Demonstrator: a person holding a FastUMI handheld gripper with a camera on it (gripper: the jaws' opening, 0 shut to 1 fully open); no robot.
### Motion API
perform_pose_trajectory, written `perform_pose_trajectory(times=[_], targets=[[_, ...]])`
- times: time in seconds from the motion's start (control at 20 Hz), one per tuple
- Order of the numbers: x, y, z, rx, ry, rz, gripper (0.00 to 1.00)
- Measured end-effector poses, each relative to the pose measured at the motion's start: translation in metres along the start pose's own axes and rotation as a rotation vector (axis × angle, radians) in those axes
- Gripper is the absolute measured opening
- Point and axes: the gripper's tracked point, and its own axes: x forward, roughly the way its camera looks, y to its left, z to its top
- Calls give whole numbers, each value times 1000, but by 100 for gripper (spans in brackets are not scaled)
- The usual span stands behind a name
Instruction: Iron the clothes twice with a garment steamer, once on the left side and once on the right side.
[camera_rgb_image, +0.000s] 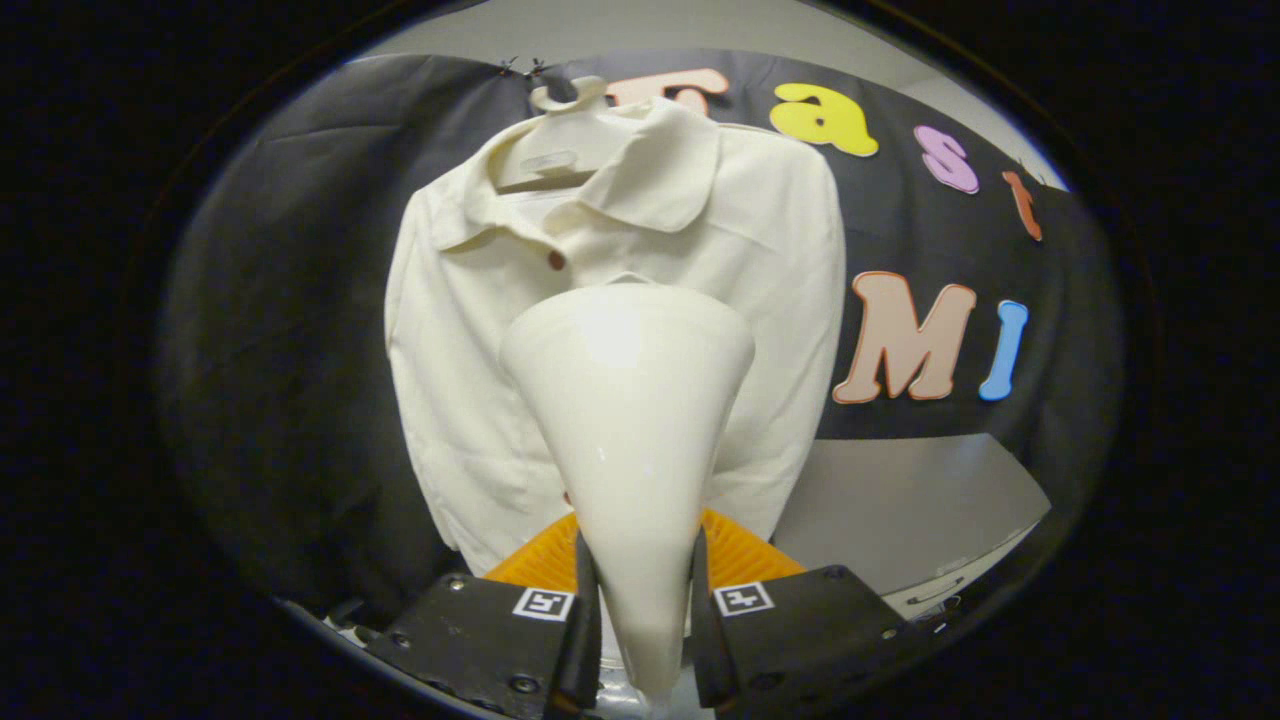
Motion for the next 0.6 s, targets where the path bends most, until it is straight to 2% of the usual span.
perform_pose_trajectory(times=[0.15,0.35,0.6], targets=[[-3,-36,36,81,-57,-60,37],[2,-65,62,159,-72,-110,37],[17,-72,67,194,-57,-120,37]])
